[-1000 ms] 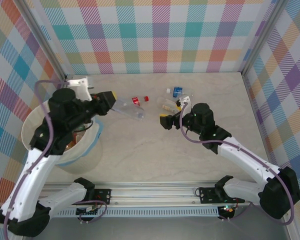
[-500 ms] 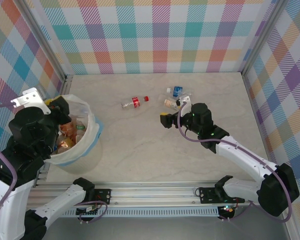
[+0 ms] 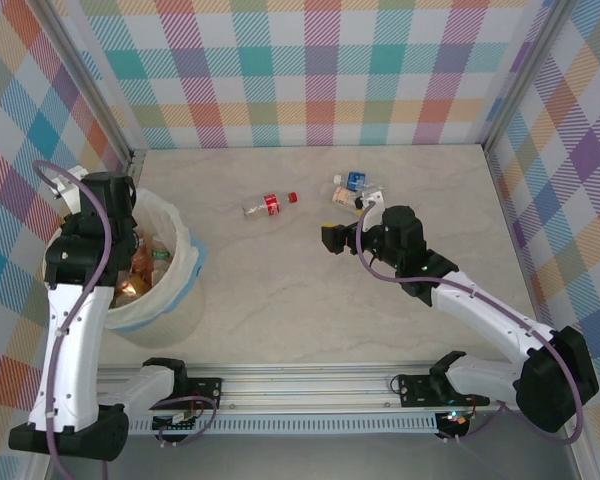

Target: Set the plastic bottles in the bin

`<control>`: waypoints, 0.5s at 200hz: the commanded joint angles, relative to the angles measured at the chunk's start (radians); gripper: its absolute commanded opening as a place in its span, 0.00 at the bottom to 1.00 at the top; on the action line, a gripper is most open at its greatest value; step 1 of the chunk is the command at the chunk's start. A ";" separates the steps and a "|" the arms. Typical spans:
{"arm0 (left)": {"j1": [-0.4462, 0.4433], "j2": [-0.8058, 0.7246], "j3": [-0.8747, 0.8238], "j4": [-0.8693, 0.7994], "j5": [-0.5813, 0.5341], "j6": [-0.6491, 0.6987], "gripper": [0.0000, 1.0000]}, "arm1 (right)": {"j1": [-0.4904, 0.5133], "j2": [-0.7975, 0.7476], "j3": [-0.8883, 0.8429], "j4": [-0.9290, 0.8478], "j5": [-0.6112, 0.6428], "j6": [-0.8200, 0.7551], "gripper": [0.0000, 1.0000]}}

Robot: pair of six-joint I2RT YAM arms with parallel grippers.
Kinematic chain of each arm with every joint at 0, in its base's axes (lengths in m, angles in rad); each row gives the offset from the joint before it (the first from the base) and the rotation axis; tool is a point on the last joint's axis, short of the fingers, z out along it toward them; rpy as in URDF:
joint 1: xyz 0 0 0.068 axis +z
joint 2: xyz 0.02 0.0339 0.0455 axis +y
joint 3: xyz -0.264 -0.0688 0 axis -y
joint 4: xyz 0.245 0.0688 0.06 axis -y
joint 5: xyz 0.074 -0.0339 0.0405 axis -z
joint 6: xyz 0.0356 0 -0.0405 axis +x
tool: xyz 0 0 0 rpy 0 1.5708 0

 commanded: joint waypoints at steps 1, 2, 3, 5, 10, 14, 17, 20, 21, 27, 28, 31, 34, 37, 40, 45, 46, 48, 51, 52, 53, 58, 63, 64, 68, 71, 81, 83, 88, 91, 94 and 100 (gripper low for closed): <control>0.045 0.019 -0.005 -0.016 0.244 0.008 0.65 | 0.002 -0.017 0.017 -0.005 0.025 0.010 1.00; 0.045 0.020 -0.005 -0.016 0.254 0.012 0.66 | 0.002 -0.017 0.017 -0.006 0.026 0.011 1.00; 0.046 0.022 -0.005 -0.016 0.265 0.017 0.68 | 0.002 -0.017 0.017 -0.007 0.028 0.011 1.00; 0.046 0.025 -0.004 -0.016 0.287 0.023 0.70 | 0.002 -0.017 0.017 -0.008 0.034 0.012 1.00; 0.045 0.026 -0.005 -0.014 0.337 0.038 0.75 | 0.002 -0.015 0.014 -0.008 0.045 0.016 1.00; 0.045 0.026 -0.006 -0.011 0.389 0.049 0.77 | 0.002 -0.012 0.014 -0.012 0.062 0.025 1.00; 0.045 0.024 -0.007 -0.008 0.417 0.056 0.79 | 0.002 -0.008 0.014 -0.015 0.074 0.032 0.99; 0.045 0.020 -0.008 -0.005 0.454 0.063 0.80 | 0.002 -0.004 0.014 -0.018 0.088 0.041 1.00; 0.045 0.020 -0.009 -0.004 0.465 0.065 0.81 | 0.002 -0.002 0.014 -0.020 0.094 0.044 1.00; 0.045 0.011 -0.015 0.004 0.518 0.075 0.84 | 0.001 0.006 0.016 -0.027 0.125 0.066 1.00; 0.045 0.009 -0.016 0.006 0.526 0.075 0.84 | 0.001 0.009 0.017 -0.030 0.128 0.069 1.00; 0.045 0.004 -0.020 0.011 0.548 0.078 0.86 | -0.001 0.014 0.019 -0.033 0.138 0.076 1.00; 0.046 -0.002 -0.022 0.017 0.564 0.079 0.89 | -0.002 0.020 0.020 -0.038 0.143 0.083 1.00; 0.045 -0.009 -0.026 0.023 0.589 0.081 0.92 | -0.005 0.026 0.022 -0.039 0.141 0.085 1.00; 0.045 -0.016 -0.032 0.029 0.610 0.083 0.96 | -0.007 0.033 0.024 -0.040 0.137 0.086 1.00; 0.045 -0.029 -0.040 0.043 0.659 0.087 1.00 | -0.011 0.044 0.028 -0.043 0.128 0.085 1.00; 0.045 -0.032 -0.043 0.047 0.664 0.088 1.00 | -0.012 0.045 0.029 -0.044 0.126 0.085 1.00; 0.045 -0.037 -0.047 0.054 0.688 0.092 1.00 | -0.013 0.050 0.030 -0.045 0.124 0.085 1.00; 0.045 -0.043 -0.054 0.065 0.722 0.095 1.00 | -0.013 0.057 0.034 -0.048 0.124 0.086 1.00; 0.045 -0.045 -0.056 0.068 0.733 0.098 1.00 | -0.013 0.059 0.036 -0.049 0.124 0.086 1.00; 0.045 -0.047 -0.058 0.071 0.744 0.100 1.00 | -0.013 0.062 0.037 -0.050 0.124 0.086 1.00; 0.045 -0.054 -0.065 0.084 0.789 0.107 1.00 | -0.014 0.076 0.046 -0.058 0.128 0.086 1.00; 0.045 -0.060 -0.068 0.095 0.830 0.107 1.00 | -0.018 0.089 0.056 -0.065 0.129 0.080 1.00; 0.045 -0.061 -0.068 0.096 0.836 0.107 1.00 | -0.018 0.092 0.059 -0.068 0.130 0.078 1.00; 0.044 -0.064 -0.067 0.099 0.849 0.106 1.00 | -0.019 0.104 0.068 -0.077 0.130 0.070 1.00; 0.045 -0.066 -0.066 0.100 0.855 0.103 1.00 | -0.020 0.111 0.074 -0.082 0.132 0.061 1.00; 0.045 -0.075 -0.059 0.102 0.832 0.088 1.00 | -0.028 0.142 0.101 -0.108 0.121 0.020 1.00; 0.045 -0.076 -0.058 0.102 0.824 0.086 1.00 | -0.030 0.147 0.106 -0.113 0.116 0.008 1.00; 0.045 -0.081 -0.054 0.102 0.805 0.078 1.00 | -0.035 0.164 0.123 -0.132 0.105 -0.018 1.00; 0.045 -0.086 -0.051 0.104 0.798 0.076 1.00 | -0.039 0.173 0.132 -0.143 0.098 -0.034 1.00; 0.045 -0.089 -0.052 0.109 0.791 0.074 1.00 | -0.043 0.185 0.142 -0.154 0.090 -0.047 1.00; 0.044 -0.100 -0.055 0.118 0.792 0.071 1.00 | -0.056 0.207 0.162 -0.179 0.070 -0.075 1.00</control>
